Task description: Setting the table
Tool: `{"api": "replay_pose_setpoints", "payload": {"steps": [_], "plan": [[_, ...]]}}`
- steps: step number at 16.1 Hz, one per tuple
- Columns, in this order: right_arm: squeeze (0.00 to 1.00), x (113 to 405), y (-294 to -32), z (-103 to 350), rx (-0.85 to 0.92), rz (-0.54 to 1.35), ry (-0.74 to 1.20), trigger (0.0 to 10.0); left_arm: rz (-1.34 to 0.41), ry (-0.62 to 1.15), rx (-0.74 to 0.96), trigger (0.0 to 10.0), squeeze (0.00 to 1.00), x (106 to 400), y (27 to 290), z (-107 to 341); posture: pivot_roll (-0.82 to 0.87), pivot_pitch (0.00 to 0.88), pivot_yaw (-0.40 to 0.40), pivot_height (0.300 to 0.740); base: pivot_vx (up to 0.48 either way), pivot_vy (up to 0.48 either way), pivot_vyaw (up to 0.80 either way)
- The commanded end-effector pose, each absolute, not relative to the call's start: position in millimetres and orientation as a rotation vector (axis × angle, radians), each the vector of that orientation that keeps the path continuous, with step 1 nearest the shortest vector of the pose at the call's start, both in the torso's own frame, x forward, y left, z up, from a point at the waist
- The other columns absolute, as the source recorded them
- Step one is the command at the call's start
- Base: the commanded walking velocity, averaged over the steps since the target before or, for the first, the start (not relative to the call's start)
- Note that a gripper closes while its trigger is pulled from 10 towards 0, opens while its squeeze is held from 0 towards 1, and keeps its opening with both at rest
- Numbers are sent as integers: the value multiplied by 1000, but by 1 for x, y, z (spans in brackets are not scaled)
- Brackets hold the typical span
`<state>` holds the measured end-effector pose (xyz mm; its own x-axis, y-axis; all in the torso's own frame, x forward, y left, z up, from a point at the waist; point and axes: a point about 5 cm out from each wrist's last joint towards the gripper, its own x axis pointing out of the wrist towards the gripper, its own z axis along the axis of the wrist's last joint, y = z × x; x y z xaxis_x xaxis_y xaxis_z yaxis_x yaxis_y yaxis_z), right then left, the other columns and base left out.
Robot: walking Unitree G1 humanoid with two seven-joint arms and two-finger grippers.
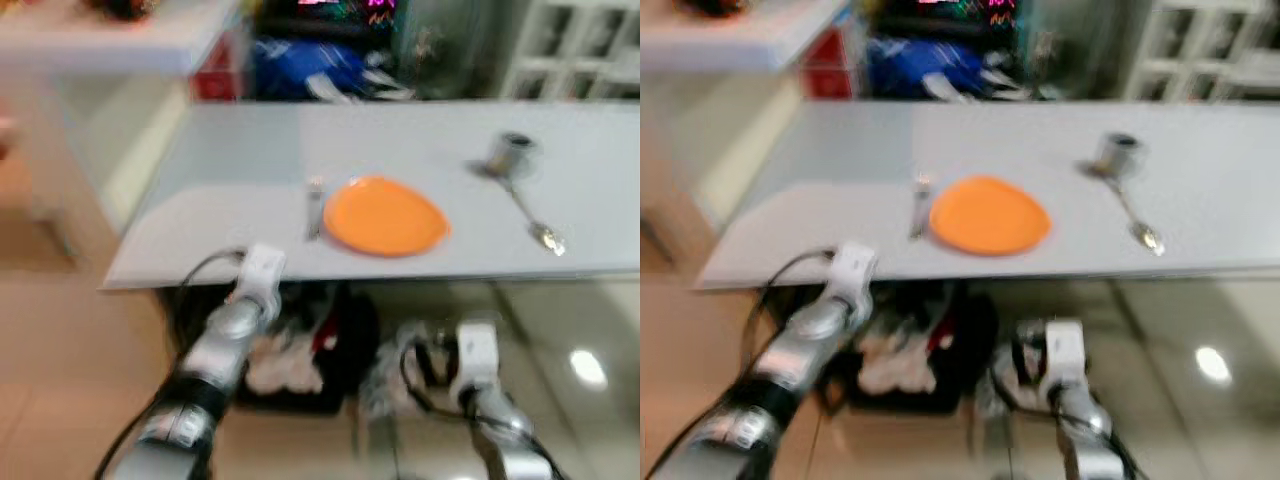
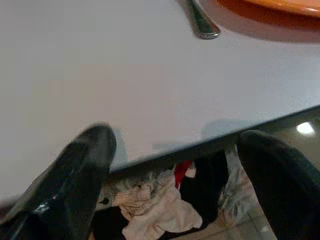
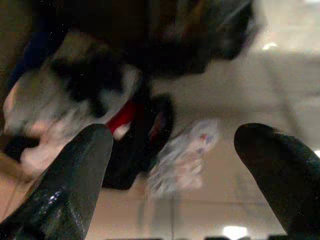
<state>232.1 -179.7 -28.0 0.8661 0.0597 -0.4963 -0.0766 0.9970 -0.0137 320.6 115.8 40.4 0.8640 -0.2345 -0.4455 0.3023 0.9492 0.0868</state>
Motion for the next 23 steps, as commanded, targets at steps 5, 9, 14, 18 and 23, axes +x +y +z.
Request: {"api": "replay_pose_setpoints", "payload": {"steps": [5,9,14,18,23], "plan": [[0,243,-181,-10,-100,81,355,10000,-287,269,154,10000,0,304,121,38,-168,0,0,727,0,0,0],[0,238,-181,-20,-82,70,393,10000,-279,408,142,10000,0,290,124,11,-169,2,56,727,0,0,0],[0,238,-176,-25,-87,100,423,10000,-205,581,74,10000,0,274,138,-13,-168,2,51,727,0,0,0],[0,230,-176,-27,-89,101,402,10000,-225,450,79,10000,0,271,138,-4,-161,0,48,727,0,0,0],[0,222,-176,-39,-63,87,476,10000,-195,570,77,10000,0,263,143,-20,-164,0,47,727,0,0,0]]}}
